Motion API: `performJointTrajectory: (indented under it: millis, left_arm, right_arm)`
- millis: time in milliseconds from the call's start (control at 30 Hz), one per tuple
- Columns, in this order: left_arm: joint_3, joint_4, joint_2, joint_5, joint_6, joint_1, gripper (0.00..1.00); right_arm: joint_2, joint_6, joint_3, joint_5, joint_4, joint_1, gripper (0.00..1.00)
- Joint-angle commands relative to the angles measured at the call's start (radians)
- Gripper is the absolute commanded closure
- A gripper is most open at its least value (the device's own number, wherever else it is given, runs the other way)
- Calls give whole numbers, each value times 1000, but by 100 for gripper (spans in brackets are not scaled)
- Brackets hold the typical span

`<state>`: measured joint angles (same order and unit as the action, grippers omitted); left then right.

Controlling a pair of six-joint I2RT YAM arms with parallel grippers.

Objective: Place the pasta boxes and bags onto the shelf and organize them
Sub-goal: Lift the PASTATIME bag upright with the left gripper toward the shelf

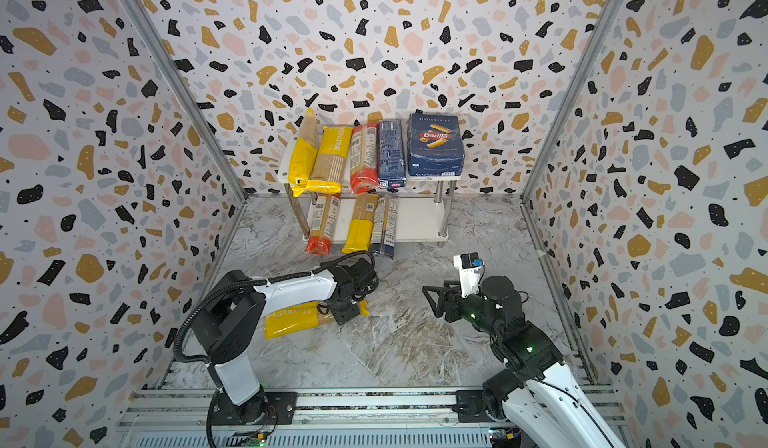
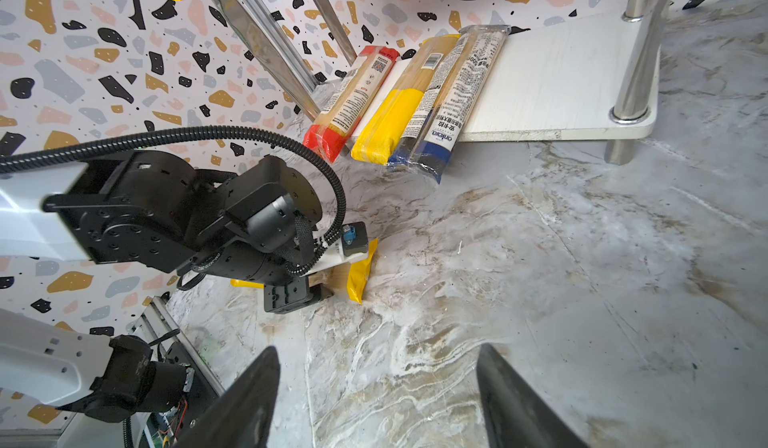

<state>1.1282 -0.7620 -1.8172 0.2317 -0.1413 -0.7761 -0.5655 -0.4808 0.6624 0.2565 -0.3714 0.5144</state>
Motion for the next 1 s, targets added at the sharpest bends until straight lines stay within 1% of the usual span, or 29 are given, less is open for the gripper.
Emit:
performJointTrajectory:
  millis: [0,33,100,233,400,500,600,767,900,967]
  left_arm:
    - [-19,38,-70,-69,18,0,58]
    - [-19,37,-70,-81,20,-4,68]
    - [-16,31,-73,-100,24,-16,82]
    - [4,16,-103,-102,46,-62,99]
    - [78,-18,-184,-123,74,-143,100]
    - [112,-24,-189,-136,95,-171,100]
    - [110,-25,-131,-116,119,-184,100]
    - [80,45,32,-53,174,-183,100]
    - [75,145,134,-69,228,-164,100]
    - [82,199,157,-102,268,-147,100]
  right_arm:
    - [16,12,12,-6,-24,-5,25]
    - [17,12,14,-6,-25,-6,25]
    - [21,11,14,-4,-25,-5,25]
    - [34,7,15,-6,-32,-7,25]
    - [53,4,29,-16,-53,-7,25]
    - [64,0,37,-20,-64,-7,25]
    - [72,-7,36,-21,-72,-8,25]
    - [77,-17,33,-20,-68,-8,26]
    - [73,-18,35,-17,-60,-8,26]
    - [70,-19,37,-17,-60,-9,26]
